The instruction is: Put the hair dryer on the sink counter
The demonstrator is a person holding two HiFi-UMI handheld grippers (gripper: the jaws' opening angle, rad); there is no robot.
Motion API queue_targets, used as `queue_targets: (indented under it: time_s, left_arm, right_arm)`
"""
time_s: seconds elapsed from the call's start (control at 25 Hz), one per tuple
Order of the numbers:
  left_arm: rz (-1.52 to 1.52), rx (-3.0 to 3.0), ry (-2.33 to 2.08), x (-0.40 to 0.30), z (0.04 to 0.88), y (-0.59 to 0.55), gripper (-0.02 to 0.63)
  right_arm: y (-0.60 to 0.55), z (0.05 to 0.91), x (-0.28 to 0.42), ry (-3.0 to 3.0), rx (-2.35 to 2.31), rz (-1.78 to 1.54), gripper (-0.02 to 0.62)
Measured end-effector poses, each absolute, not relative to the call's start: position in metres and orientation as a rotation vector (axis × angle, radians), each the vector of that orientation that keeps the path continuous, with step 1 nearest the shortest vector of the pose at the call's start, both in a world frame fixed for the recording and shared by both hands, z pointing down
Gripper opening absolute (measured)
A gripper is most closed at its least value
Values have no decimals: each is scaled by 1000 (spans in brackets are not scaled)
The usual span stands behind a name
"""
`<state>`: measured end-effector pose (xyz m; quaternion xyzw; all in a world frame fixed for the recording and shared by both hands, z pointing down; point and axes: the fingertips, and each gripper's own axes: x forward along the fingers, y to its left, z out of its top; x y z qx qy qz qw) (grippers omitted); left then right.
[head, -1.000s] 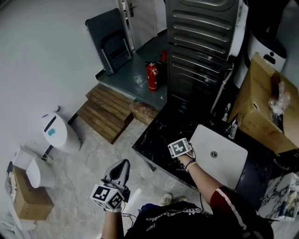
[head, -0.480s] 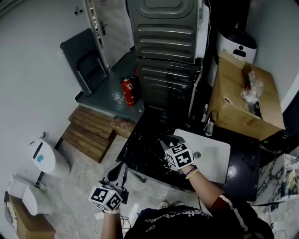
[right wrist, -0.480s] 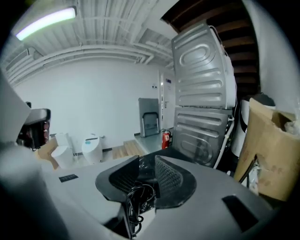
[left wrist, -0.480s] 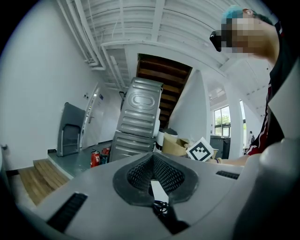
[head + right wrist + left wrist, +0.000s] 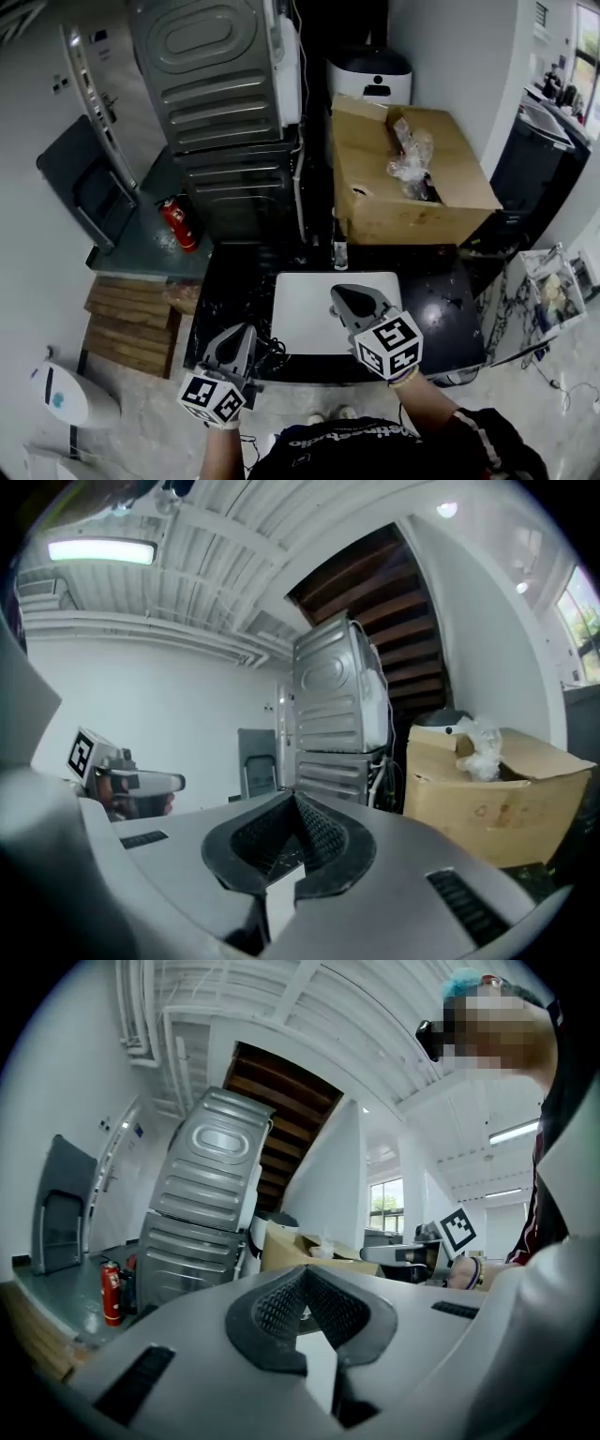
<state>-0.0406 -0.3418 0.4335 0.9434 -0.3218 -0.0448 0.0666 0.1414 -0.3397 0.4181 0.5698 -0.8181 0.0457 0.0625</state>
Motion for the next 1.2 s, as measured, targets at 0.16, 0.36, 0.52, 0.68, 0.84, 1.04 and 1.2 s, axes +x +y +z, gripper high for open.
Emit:
queue_targets:
  time_s: [0.16, 0.36, 0.52, 0.68, 0.84, 1.04, 1.2]
  left_arm:
    - [-134, 2905, -786, 24, 427, -341, 14]
    - [-137, 2958, -595, 89, 418, -333, 14]
    - [-142, 2972, -515, 119, 416, -326, 14]
    - [-143, 2978, -485, 130, 413, -323, 14]
    - [-134, 2981, -491, 132, 410, -322, 14]
    - [-130, 2979, -517, 127, 408, -322, 14]
    - [-127, 2978, -527, 124, 408, -322, 14]
  right_arm:
    - [-294, 391, 197, -2465, 1909, 113, 37]
    - [-248, 381, 237, -2394, 2043, 59, 37]
    - [-230, 387, 255, -2350, 2091, 67, 37]
    - [-223, 387, 262, -2337, 2102, 66, 37]
    - [-220, 386, 265, -2341, 2098, 67, 37]
    - [-220, 387, 261, -2354, 2086, 63, 37]
    - [-222, 388, 261, -2354, 2077, 72, 37]
